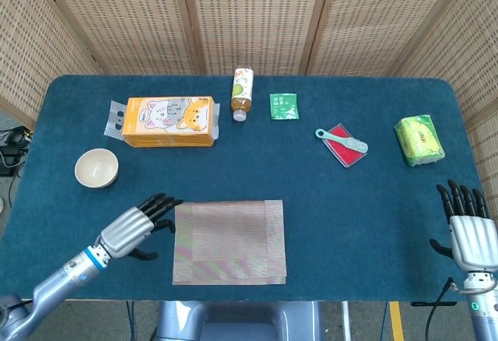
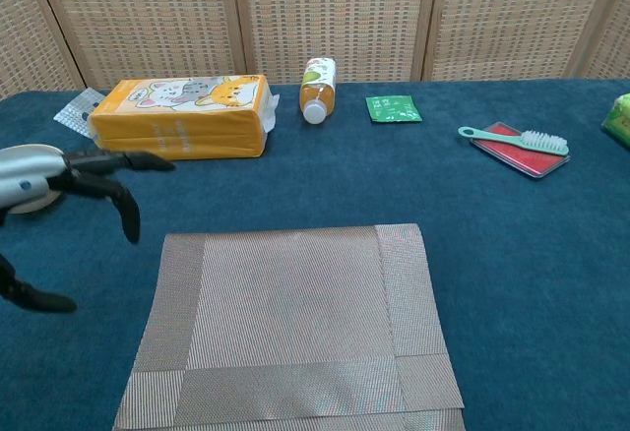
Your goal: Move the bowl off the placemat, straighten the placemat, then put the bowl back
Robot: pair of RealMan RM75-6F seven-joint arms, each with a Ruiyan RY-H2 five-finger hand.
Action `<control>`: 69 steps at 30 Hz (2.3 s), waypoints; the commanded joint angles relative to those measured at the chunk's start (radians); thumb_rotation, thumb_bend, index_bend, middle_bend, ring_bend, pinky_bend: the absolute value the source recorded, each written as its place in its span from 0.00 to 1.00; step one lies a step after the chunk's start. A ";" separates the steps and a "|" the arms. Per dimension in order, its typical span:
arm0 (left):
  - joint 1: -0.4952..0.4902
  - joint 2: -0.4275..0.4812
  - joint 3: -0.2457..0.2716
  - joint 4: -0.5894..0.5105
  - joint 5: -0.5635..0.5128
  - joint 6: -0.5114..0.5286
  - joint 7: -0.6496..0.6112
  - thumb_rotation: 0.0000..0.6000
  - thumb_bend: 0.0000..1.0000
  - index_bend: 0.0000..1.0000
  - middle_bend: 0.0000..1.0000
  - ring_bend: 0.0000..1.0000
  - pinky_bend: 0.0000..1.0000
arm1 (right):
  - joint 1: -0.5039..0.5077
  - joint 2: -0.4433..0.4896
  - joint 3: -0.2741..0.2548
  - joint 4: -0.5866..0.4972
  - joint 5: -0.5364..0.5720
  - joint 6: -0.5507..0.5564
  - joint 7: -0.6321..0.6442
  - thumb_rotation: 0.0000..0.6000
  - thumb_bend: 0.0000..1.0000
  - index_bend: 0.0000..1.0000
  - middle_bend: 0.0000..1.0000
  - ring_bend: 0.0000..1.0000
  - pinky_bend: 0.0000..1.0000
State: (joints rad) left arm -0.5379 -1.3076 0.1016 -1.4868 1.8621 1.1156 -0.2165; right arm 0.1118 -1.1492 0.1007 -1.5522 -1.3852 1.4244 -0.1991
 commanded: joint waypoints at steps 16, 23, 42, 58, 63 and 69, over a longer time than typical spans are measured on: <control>-0.031 -0.189 0.106 0.184 0.074 0.007 0.010 1.00 0.00 0.41 0.00 0.00 0.00 | 0.001 0.000 0.001 0.006 0.005 -0.005 0.006 1.00 0.00 0.03 0.00 0.00 0.00; -0.025 -0.216 0.134 0.244 0.090 0.051 -0.023 1.00 0.00 0.41 0.00 0.00 0.00 | 0.003 -0.001 -0.001 0.007 0.005 -0.009 0.003 1.00 0.00 0.03 0.00 0.00 0.00; -0.042 -0.251 0.146 0.281 0.074 0.044 -0.006 1.00 0.00 0.41 0.00 0.00 0.00 | 0.004 -0.001 0.000 0.009 0.010 -0.013 0.005 1.00 0.00 0.03 0.00 0.00 0.00; -0.071 -0.281 0.151 0.280 0.060 0.012 0.020 1.00 0.10 0.41 0.00 0.00 0.00 | 0.004 -0.001 -0.001 0.011 0.012 -0.015 0.007 1.00 0.00 0.03 0.00 0.00 0.00; -0.077 -0.283 0.156 0.279 0.055 0.009 0.021 1.00 0.25 0.41 0.00 0.00 0.00 | 0.004 0.001 -0.001 0.011 0.011 -0.015 0.010 1.00 0.00 0.03 0.00 0.00 0.00; -0.081 -0.288 0.157 0.280 0.047 0.007 0.022 1.00 0.34 0.41 0.00 0.00 0.00 | 0.004 0.002 -0.001 0.010 0.013 -0.017 0.012 1.00 0.00 0.03 0.00 0.00 0.00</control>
State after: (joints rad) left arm -0.6188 -1.5953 0.2582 -1.2072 1.9098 1.1230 -0.1943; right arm 0.1159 -1.1472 0.0995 -1.5419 -1.3727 1.4078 -0.1873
